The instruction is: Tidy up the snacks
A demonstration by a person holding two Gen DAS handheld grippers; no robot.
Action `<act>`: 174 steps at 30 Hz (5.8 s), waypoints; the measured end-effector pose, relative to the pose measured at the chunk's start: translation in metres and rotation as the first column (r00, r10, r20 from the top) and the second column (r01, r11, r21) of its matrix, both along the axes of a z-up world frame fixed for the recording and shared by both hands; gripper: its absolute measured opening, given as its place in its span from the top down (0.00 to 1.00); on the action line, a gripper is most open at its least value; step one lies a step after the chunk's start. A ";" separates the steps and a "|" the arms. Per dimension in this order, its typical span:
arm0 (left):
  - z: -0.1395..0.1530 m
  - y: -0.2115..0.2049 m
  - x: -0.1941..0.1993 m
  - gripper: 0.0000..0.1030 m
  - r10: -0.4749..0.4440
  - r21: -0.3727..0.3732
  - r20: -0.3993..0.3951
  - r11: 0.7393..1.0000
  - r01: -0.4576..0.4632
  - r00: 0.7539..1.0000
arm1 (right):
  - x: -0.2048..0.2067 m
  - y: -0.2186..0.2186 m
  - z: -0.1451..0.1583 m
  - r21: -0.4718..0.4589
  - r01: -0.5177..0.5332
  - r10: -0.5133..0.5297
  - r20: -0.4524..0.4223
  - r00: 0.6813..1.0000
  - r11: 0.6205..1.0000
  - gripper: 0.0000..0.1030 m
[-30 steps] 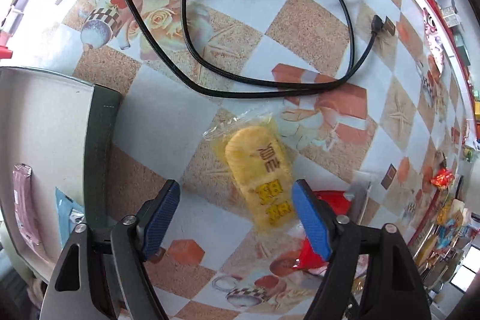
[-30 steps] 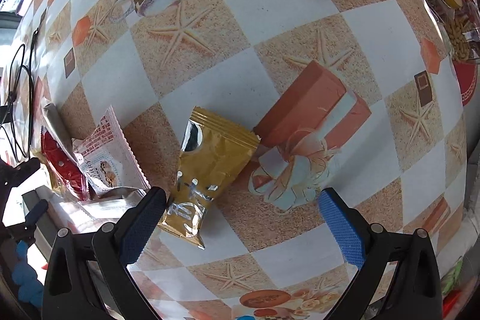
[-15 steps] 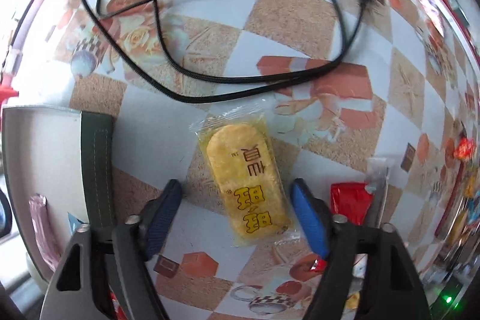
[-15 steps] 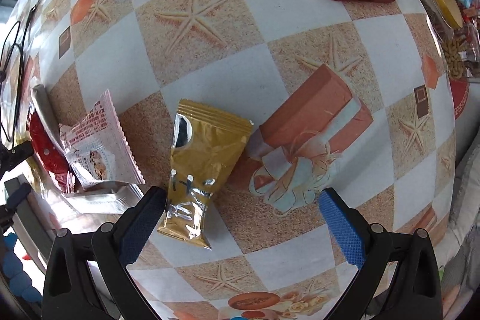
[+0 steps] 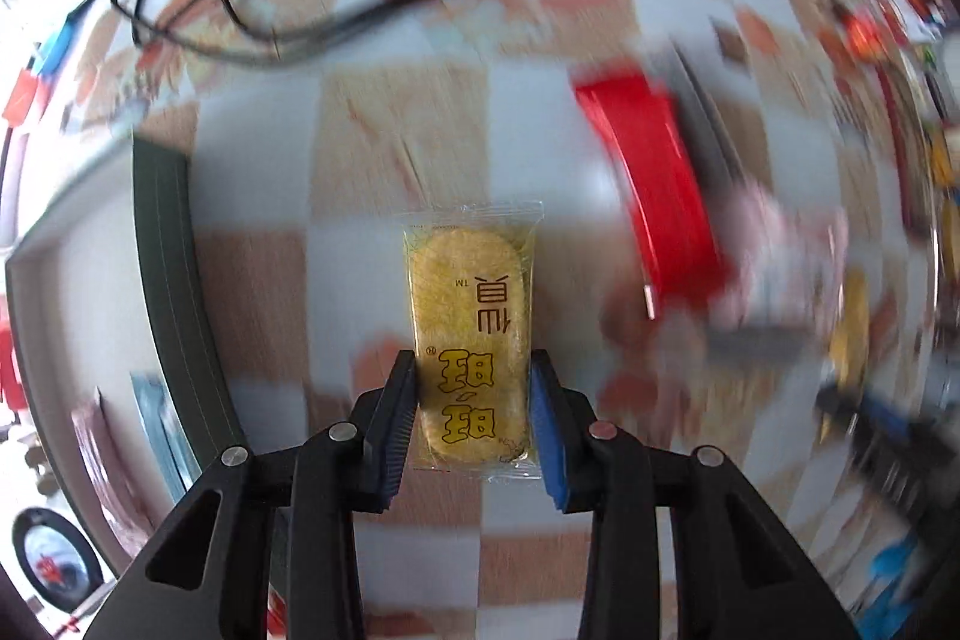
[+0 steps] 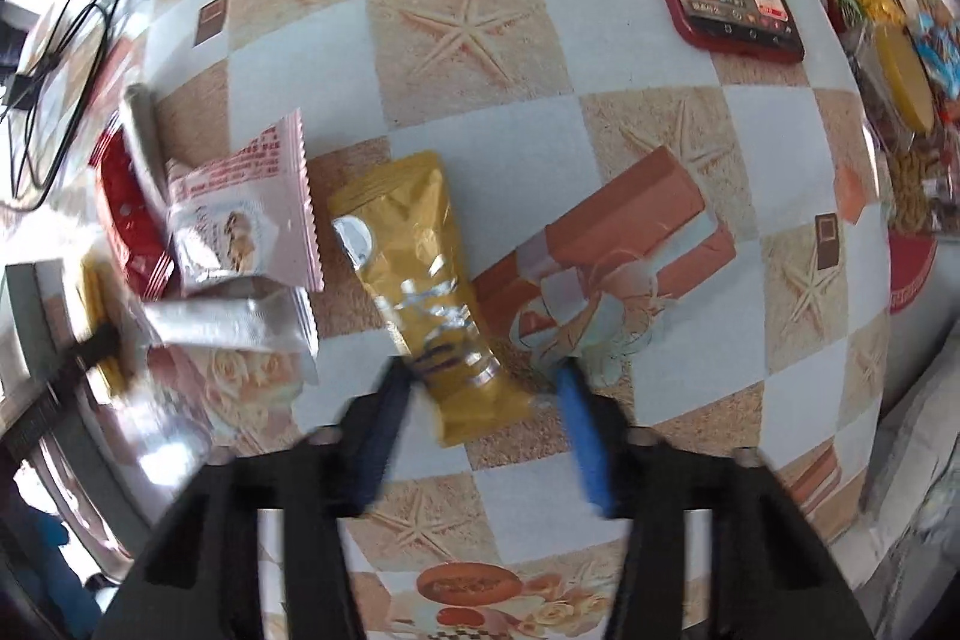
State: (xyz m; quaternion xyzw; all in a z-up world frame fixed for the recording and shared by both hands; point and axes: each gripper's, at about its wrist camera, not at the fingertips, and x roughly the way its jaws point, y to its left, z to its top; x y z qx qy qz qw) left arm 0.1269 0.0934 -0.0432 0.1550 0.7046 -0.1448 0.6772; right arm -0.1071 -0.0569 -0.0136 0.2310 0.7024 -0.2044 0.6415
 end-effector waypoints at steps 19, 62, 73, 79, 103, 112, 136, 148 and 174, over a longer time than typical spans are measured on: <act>0.021 0.044 -0.060 0.29 -0.138 -0.034 -0.001 0.990 0.138 0.990 | -0.101 0.019 0.011 0.113 -0.038 0.036 0.017 0.999 0.993 0.22; -0.030 0.015 -0.074 0.00 -0.156 0.033 -0.049 0.987 0.157 0.987 | -0.058 0.053 -0.034 0.026 -0.174 0.174 -0.020 0.984 0.984 0.00; -0.030 0.015 -0.075 0.00 -0.155 0.033 -0.047 0.987 0.157 0.987 | -0.059 0.053 -0.032 0.034 -0.178 0.178 -0.028 0.984 0.984 0.00; -0.027 0.018 -0.076 0.00 -0.154 0.033 -0.044 0.987 0.155 0.987 | -0.055 0.053 -0.034 0.045 -0.192 0.194 -0.043 0.980 0.980 0.00; -0.013 -0.006 -0.092 0.62 -0.267 0.002 -0.050 0.964 0.268 0.962 | -0.024 0.047 -0.016 0.071 -0.182 0.183 -0.004 0.983 0.981 0.77; 0.034 0.002 -0.077 0.62 -0.232 -0.106 0.026 0.966 0.234 0.972 | -0.008 0.043 0.009 0.138 -0.159 0.147 0.088 0.985 0.978 0.77; 0.080 0.158 -0.028 0.62 0.094 -0.146 0.159 0.987 -0.071 0.983 | 0.085 0.194 0.060 0.156 -0.438 0.394 0.248 0.885 0.885 0.77; 0.067 0.226 -0.005 0.62 0.216 -0.115 0.147 0.973 -0.201 0.965 | 0.136 0.277 0.066 0.172 -0.564 0.510 0.274 0.815 0.808 0.77; 0.027 0.240 -0.003 0.50 0.237 -0.019 0.078 0.971 -0.236 0.968 | 0.159 0.335 0.027 0.274 -0.580 0.547 0.191 0.815 0.767 0.77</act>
